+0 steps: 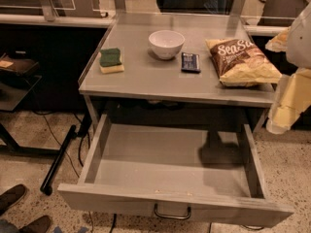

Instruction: Place rxbar blueberry into top drawer

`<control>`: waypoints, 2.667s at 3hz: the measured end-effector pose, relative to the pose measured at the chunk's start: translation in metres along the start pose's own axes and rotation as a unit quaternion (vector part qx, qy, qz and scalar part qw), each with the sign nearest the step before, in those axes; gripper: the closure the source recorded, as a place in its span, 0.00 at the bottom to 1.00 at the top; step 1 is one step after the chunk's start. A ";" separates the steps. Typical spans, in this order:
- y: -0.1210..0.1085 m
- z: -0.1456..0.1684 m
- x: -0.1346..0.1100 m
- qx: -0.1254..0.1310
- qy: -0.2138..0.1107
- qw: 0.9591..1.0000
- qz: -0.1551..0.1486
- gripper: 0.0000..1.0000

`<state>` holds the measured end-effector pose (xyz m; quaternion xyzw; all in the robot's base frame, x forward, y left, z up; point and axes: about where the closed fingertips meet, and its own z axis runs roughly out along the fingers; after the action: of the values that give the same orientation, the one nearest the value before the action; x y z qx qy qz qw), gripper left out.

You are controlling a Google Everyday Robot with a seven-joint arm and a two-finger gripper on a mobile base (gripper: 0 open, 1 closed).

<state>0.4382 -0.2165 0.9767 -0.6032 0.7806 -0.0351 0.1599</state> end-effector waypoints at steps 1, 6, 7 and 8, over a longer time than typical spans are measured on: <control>0.000 0.000 0.000 0.000 0.000 1.000 0.000 0.00; -0.069 0.054 -0.004 0.014 -0.065 0.996 0.059 0.00; -0.100 0.081 -0.036 0.028 -0.080 0.996 0.040 0.00; -0.132 0.093 -0.065 0.042 -0.087 0.995 0.013 0.00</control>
Offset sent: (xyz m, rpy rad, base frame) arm 0.0086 -0.0001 -0.0091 0.0617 -0.0001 -0.0122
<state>0.6020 -0.1776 0.9345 -0.5866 0.7694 -0.0133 0.2524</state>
